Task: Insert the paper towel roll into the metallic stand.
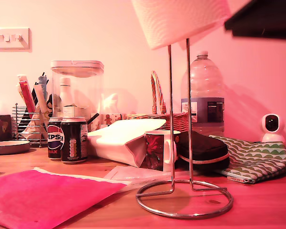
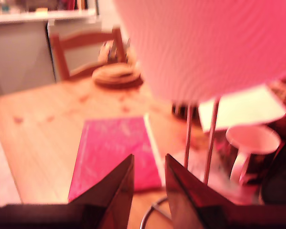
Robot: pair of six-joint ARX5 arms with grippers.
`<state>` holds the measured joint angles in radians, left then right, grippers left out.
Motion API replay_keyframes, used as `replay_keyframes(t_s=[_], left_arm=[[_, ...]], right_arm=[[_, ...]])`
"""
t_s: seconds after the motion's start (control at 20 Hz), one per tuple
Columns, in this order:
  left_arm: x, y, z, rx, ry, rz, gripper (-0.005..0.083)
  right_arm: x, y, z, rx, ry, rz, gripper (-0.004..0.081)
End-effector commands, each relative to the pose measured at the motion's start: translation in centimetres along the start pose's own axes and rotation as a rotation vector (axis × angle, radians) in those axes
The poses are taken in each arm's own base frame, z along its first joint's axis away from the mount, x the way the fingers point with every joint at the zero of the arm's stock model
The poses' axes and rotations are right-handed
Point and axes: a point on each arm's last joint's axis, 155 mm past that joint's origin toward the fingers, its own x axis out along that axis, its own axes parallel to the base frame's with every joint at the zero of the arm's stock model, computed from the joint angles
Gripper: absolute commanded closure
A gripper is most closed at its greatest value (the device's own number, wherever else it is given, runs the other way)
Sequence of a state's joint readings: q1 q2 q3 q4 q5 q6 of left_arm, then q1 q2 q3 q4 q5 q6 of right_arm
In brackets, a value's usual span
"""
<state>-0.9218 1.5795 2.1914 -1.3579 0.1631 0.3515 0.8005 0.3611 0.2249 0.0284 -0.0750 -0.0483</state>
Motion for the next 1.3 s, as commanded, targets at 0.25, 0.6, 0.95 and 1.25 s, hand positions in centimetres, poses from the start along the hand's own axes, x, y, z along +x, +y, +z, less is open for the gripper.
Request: replay_keyframes(t_s=[0.25,0.6,0.95,1.25], left_arm=[[3.1,-0.7,-1.1,-0.095,0.072,-0.080,0.0797],[6.0,-1.4,-4.9,-0.139,0.204,-0.113,0.0797],[6.6,-0.3,-6.4,-0.154,0.246,-0.092,0.0797],[6.4,-0.3,-6.1,-0.069,0.232,-0.097,0.0797]], right_arm=[[-0.5,0.3,-0.1,0.024,-0.011,0.010,0.0595],[-1.0,0.6,0.3,0.024,-0.032,0.016,0.0595],[-1.1,0.6,0.4,0.044,-0.035,0.017,0.0595],[-1.2,0.6,0.8,0.043,-0.052,0.017,0.0594]])
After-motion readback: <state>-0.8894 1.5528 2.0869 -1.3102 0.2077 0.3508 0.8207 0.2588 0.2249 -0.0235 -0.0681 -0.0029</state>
